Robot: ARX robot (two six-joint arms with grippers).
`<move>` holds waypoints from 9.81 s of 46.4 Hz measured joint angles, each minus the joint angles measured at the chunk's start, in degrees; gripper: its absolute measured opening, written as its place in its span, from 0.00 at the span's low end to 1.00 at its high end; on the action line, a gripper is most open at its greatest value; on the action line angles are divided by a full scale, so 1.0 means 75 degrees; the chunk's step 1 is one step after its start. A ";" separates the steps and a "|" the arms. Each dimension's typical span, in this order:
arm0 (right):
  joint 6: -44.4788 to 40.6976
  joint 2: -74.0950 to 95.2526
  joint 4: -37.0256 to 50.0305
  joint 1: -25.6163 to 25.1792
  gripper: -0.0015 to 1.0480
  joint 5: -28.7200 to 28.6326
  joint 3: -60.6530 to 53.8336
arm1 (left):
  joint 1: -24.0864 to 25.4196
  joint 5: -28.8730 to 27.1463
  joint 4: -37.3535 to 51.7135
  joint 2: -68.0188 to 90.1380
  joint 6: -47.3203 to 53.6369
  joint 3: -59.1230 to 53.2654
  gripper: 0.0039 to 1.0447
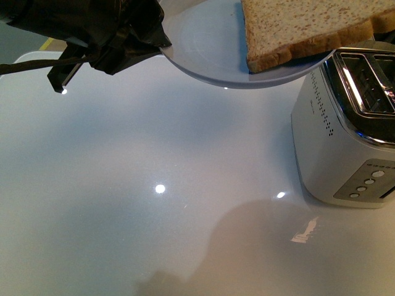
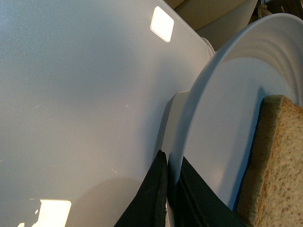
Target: Left arm holds plate, right arm toasts bread
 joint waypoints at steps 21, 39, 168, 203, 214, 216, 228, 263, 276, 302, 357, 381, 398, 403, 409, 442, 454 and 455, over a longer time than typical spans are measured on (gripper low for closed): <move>0.1938 0.3544 0.2611 0.1335 0.91 0.0131 0.2028 | 0.0012 -0.0020 0.0000 -0.0012 -0.0003 0.0003 0.03; 0.3716 0.7108 0.4698 0.1789 0.91 -0.0195 0.3296 | 0.0009 -0.0020 0.0000 -0.0012 0.0000 0.0003 0.03; -0.0641 0.9605 0.7478 0.0906 0.03 0.2445 0.3631 | 0.0009 -0.0015 0.0003 -0.0012 -0.0055 0.0006 0.03; -0.0224 1.1214 0.7915 0.0912 0.35 0.2119 0.3389 | 0.0009 -0.0015 0.0003 -0.0012 -0.0055 0.0009 0.03; -0.0350 1.0311 0.7834 0.0667 0.73 0.1641 0.2926 | 0.0009 -0.0015 0.0000 -0.0012 -0.0055 0.0009 0.03; -0.0417 0.9885 0.7685 0.0562 0.79 0.1457 0.2780 | 0.0009 -0.0015 0.0003 -0.0012 -0.0055 0.0009 0.03; -0.1014 0.6420 0.5846 -0.0385 0.91 0.0382 0.1801 | 0.0009 -0.0012 0.0000 -0.0012 -0.0055 0.0012 0.03; -0.0618 0.3587 0.8317 -0.0157 0.03 0.0530 -0.0708 | 0.0012 -0.0003 0.0003 -0.0020 -0.0058 0.0023 0.03; -0.0597 0.2600 0.7711 -0.0157 0.02 0.0530 -0.1058 | 0.0012 -0.0006 0.0003 -0.0020 -0.0058 0.0023 0.03; -0.0580 0.0376 0.5840 -0.0146 0.02 0.0530 -0.1230 | 0.0012 -0.0006 0.0003 -0.0023 -0.0058 0.0026 0.03; -0.0577 -0.2069 0.3363 -0.0143 0.41 0.0533 -0.1227 | 0.0009 -0.0003 0.0003 -0.0029 -0.0058 0.0026 0.03; -0.0557 -0.2075 0.3363 -0.0143 0.91 0.0533 -0.1227 | 0.0152 0.0618 -0.1311 -0.0055 0.0055 0.0507 0.03; -0.0551 -0.2075 0.3363 -0.0143 0.91 0.0533 -0.1227 | 0.1591 0.0487 -0.1652 -0.0175 0.0851 0.0554 0.03; -0.0551 -0.2075 0.3363 -0.0143 0.91 0.0533 -0.1227 | 0.2352 0.0312 -0.1620 0.0134 0.1343 0.0697 0.03; -0.0551 -0.2075 0.3363 -0.0143 0.91 0.0533 -0.1227 | 0.2973 0.0099 -0.1431 0.0836 0.1763 0.0889 0.03; -0.0548 -0.2075 0.3363 -0.0143 0.91 0.0533 -0.1227 | 0.3675 0.0204 0.0420 0.4220 0.2107 0.1017 0.03; -0.0548 -0.2075 0.3363 -0.0143 0.91 0.0533 -0.1227 | 0.3672 0.0207 0.0889 0.4689 0.1690 0.1017 0.03; -0.0548 -0.2075 0.3363 -0.0143 0.91 0.0533 -0.1227 | 0.3669 0.0207 0.0927 0.4695 0.1647 0.1017 0.03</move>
